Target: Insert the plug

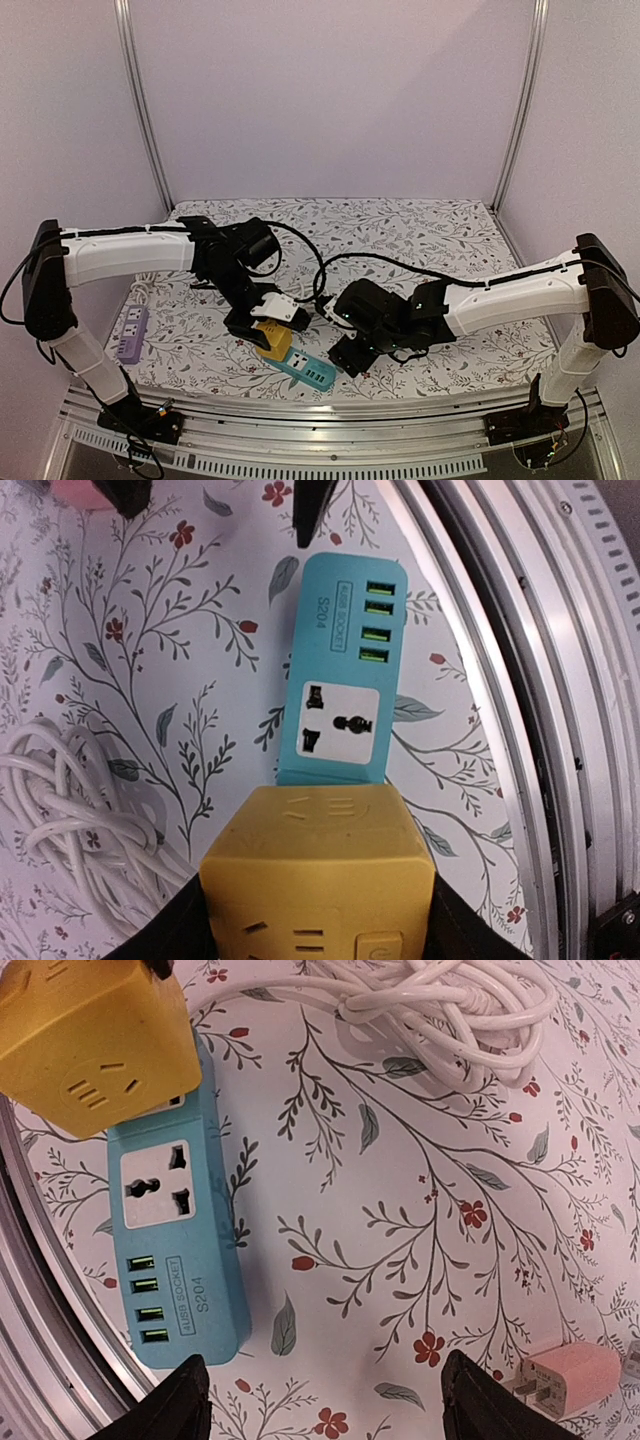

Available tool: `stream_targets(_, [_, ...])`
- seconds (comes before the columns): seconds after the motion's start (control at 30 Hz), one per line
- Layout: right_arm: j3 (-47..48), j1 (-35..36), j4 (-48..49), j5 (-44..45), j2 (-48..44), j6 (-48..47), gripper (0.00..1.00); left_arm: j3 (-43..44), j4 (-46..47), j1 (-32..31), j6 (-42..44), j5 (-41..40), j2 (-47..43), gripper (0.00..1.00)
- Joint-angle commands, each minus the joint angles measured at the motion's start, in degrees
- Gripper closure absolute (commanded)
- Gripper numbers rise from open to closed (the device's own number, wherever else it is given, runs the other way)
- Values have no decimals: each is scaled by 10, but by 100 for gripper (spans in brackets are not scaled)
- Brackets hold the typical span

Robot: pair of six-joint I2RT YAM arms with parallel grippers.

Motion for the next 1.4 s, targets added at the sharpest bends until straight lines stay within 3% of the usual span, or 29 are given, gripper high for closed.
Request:
stream_targets(0.0, [-10, 5, -1, 9, -15, 13, 22, 7, -17, -10, 5, -17, -18, 100])
stream_targets(0.53, [-23, 5, -9, 6, -32, 31, 22, -15, -7, -19, 38, 43, -11, 100])
stream_targets(0.7, [-43, 7, -11, 5, -57, 51, 22, -50, 17, -25, 74, 12, -9, 100])
stream_targets(0.97, [-66, 8, -26, -3, -96, 70, 22, -29, 16, -34, 95, -23, 21, 100])
stream_targets(1.37, [-69, 12, -34, -4, -111, 89, 22, -94, 51, -2, 122, -31, 38, 100])
